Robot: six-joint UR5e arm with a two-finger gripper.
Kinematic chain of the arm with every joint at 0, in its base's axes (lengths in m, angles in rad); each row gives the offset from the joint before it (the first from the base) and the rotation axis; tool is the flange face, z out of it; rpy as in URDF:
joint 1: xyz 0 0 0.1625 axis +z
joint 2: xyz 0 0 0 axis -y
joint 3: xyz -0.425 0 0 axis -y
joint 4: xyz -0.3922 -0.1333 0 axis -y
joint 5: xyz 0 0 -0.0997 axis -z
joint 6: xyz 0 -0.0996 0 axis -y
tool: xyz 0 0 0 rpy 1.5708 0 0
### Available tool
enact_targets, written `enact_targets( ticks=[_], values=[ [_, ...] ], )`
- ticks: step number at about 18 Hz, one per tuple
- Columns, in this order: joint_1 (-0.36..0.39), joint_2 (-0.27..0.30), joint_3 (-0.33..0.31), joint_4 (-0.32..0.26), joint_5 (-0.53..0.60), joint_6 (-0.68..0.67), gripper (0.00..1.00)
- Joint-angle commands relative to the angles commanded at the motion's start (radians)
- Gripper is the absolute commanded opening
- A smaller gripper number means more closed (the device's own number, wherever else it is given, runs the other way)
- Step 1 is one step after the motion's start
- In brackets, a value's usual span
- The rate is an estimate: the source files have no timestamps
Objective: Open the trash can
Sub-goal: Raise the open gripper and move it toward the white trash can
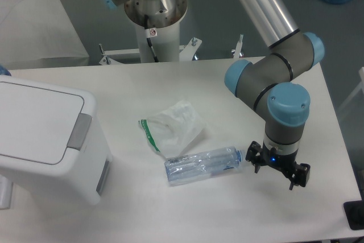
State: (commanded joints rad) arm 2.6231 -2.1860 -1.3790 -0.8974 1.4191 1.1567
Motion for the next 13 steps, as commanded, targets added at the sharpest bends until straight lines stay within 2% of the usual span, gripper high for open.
enact_targets(
  ticks=[4, 11, 13],
  values=[
    [0.003, 0.043, -0.002, -0.009, -0.083, -0.084, 1.0],
    [-0.018, 0.152, 0.0, -0.017, -0.322, -0.409, 1.0],
    [-0.021, 0.181, 0.0, -0.017, -0.371, -0.463, 1.0]
  ],
)
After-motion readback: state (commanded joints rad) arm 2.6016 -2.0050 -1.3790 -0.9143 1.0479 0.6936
